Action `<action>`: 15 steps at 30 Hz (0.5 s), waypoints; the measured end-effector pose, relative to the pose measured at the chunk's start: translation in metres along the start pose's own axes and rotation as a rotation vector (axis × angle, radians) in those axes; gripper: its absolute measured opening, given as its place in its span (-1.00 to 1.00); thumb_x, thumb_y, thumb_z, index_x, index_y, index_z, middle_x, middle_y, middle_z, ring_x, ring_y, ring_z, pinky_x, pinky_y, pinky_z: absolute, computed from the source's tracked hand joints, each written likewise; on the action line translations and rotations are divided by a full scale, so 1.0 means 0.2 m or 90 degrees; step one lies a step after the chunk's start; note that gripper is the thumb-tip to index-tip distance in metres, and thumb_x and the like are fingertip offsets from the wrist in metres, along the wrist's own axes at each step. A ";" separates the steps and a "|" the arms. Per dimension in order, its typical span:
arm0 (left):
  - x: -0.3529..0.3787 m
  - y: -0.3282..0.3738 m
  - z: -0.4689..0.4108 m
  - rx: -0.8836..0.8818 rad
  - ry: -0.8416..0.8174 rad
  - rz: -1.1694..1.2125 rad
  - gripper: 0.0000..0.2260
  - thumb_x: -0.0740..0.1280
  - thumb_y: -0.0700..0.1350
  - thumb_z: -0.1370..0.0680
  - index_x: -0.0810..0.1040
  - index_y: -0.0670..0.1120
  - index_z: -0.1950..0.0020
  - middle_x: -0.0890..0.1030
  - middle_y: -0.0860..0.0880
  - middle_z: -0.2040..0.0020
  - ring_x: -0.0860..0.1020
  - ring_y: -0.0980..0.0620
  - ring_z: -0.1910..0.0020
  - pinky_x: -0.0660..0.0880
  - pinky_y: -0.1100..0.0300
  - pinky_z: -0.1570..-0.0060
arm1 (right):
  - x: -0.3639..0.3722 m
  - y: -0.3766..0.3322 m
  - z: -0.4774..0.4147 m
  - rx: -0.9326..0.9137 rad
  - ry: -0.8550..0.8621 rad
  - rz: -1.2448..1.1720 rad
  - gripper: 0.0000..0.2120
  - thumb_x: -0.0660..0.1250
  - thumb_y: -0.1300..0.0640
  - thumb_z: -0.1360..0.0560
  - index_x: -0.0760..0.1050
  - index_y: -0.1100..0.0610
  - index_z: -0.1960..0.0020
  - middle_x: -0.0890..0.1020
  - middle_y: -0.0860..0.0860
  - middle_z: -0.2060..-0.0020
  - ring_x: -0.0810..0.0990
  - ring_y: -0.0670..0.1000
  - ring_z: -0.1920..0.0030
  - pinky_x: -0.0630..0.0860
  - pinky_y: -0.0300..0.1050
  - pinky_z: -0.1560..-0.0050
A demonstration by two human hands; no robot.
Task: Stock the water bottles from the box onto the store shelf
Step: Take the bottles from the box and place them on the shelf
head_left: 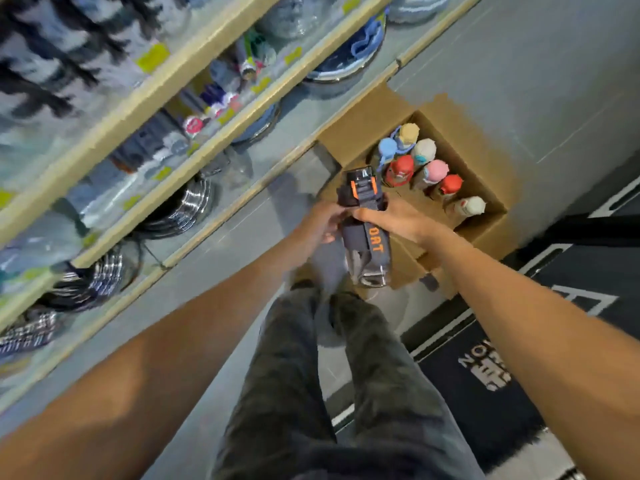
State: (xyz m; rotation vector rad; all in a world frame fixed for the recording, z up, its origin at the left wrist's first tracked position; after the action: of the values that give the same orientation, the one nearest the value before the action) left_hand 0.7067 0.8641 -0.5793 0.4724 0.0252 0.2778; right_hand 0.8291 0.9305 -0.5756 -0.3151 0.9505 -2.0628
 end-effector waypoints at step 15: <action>-1.63 -0.81 1.13 0.216 0.121 0.314 -0.61 0.27 0.12 -0.34 0.47 0.01 -0.12 0.56 -0.02 -0.03 0.55 0.03 0.09 0.42 0.12 0.02 | 1.99 -0.92 0.23 -0.121 -0.305 0.370 -0.69 0.40 0.06 -0.49 0.53 0.12 -0.20 0.65 0.07 -0.05 0.64 0.02 -0.03 0.56 -0.09 -0.07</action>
State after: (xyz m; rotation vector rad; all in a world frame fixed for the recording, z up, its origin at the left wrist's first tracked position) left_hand 0.4543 0.5370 -0.4649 0.7879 0.1441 0.8105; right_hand 0.4956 0.6691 -0.4543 -0.5339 0.8154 -1.2927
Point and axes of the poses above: each hand's wrist, its own z-axis away from the middle knuckle, its own x-axis out of the palm, y = z × x, the point moved 5 cm from there along -z, towards the middle knuckle
